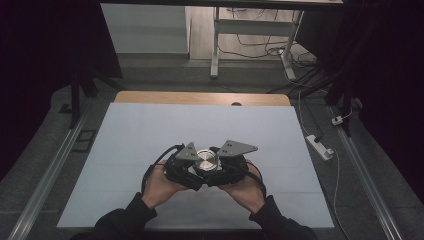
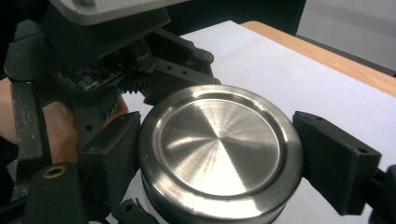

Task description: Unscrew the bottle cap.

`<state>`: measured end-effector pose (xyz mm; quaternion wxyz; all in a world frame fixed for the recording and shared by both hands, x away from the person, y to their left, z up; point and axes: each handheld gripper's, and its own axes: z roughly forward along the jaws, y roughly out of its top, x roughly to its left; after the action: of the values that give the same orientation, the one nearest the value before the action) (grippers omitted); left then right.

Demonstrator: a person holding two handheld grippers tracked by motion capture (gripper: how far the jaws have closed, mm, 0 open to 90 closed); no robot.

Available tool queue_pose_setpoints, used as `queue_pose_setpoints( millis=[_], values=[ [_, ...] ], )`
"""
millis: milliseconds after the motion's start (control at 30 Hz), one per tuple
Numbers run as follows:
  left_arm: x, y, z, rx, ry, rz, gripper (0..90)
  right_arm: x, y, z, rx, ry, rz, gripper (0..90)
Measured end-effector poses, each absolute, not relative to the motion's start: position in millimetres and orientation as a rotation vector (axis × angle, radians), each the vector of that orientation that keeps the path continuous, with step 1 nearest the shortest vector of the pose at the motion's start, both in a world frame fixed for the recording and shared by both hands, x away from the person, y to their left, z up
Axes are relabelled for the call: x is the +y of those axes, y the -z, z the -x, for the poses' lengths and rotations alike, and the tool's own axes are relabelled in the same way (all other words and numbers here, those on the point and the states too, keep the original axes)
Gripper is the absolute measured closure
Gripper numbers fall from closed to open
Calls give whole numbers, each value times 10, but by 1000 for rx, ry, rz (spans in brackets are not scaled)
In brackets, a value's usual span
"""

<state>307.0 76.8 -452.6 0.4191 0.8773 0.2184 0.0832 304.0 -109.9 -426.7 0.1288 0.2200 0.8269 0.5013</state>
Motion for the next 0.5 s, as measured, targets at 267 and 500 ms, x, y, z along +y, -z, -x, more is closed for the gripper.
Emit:
queue_pose_setpoints(
  millis=[267,500],
  values=[
    [811,4511,-3084,451,-126,-2187,156,-1172,4230,-3089,2481,-1523,-547,186],
    [800,4536,-3094,328,-53,-2205,156,-1304,4253,-3249,2652,-1639,-297,187]
  ],
)
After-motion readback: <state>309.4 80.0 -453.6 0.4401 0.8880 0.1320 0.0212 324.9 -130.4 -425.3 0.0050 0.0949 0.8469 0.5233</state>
